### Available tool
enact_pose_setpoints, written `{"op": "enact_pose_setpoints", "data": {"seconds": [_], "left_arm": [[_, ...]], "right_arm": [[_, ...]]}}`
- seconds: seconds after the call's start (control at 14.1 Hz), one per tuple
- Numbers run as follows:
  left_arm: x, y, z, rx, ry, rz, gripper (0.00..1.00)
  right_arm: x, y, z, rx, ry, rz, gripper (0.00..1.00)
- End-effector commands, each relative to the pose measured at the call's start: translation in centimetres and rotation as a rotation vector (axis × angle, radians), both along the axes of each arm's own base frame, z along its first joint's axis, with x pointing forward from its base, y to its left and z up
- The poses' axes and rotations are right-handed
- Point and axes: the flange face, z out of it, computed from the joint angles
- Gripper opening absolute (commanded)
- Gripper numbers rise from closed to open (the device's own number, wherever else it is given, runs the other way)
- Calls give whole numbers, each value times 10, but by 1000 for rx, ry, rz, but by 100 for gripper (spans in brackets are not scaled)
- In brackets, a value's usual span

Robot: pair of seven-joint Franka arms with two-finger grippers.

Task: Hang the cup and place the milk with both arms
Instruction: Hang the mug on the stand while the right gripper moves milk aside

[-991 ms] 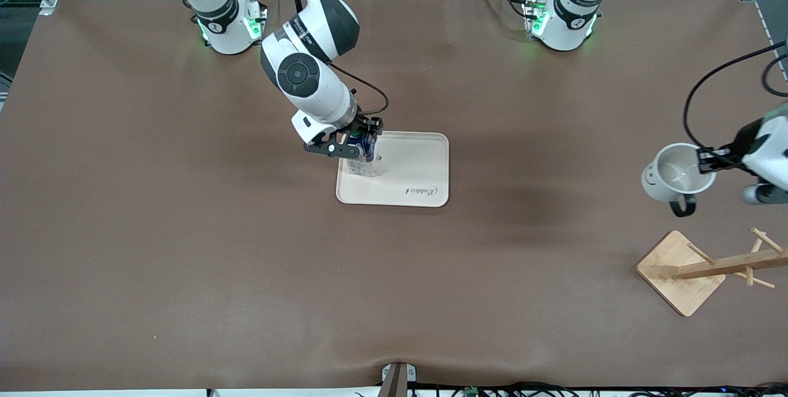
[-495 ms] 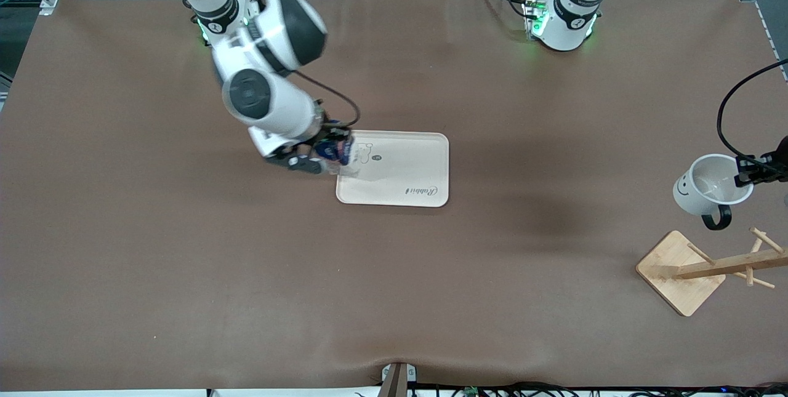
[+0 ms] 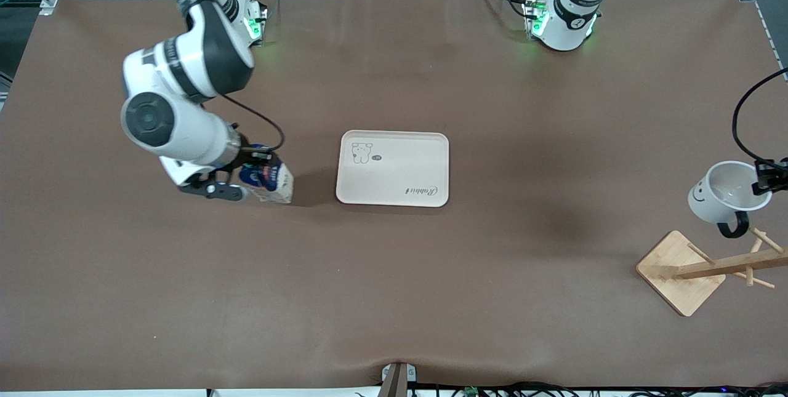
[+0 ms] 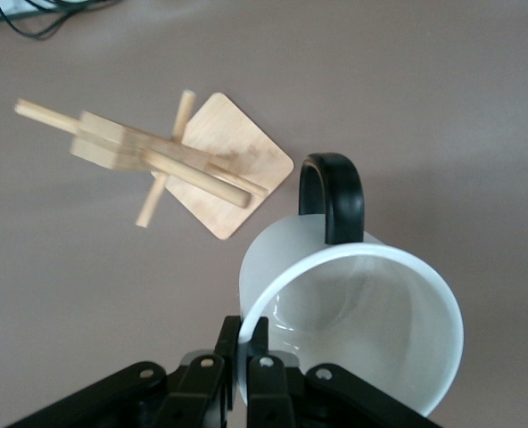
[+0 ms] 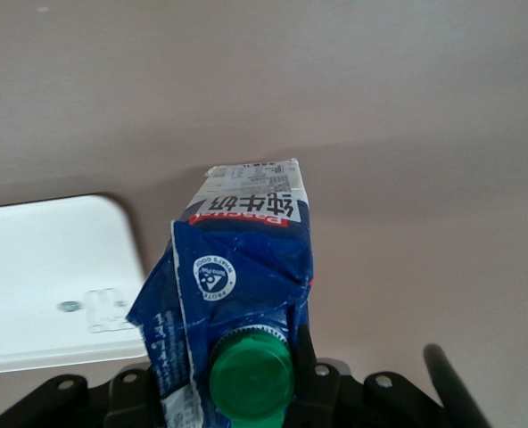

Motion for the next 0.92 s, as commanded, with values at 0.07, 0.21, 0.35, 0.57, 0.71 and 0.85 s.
{"op": "enact_pose_setpoints", "data": {"seconds": [0.07, 0.21, 0.35, 0.57, 0.71, 0.85], "left_arm": [[4, 27, -6, -50, -26, -12, 0], [6, 31, -7, -48, -40, -16, 0], [8, 33, -10, -48, -44, -14, 0], [9, 36, -15, -50, -43, -10, 0], [11, 50, -17, -50, -64, -15, 0], [11, 56, -23, -77, -67, -5, 0]], "right_arm": [[-8, -99, -7, 17, 16, 65, 0], [-13, -145, -18, 16, 37, 55, 0], [-8, -191, -31, -10, 22, 77, 0], [-15, -220, -52, -59, 15, 75, 0], [-18, -231, -64, -75, 4, 78, 0], [-23, -235, -78, -78, -14, 76, 0]]}}
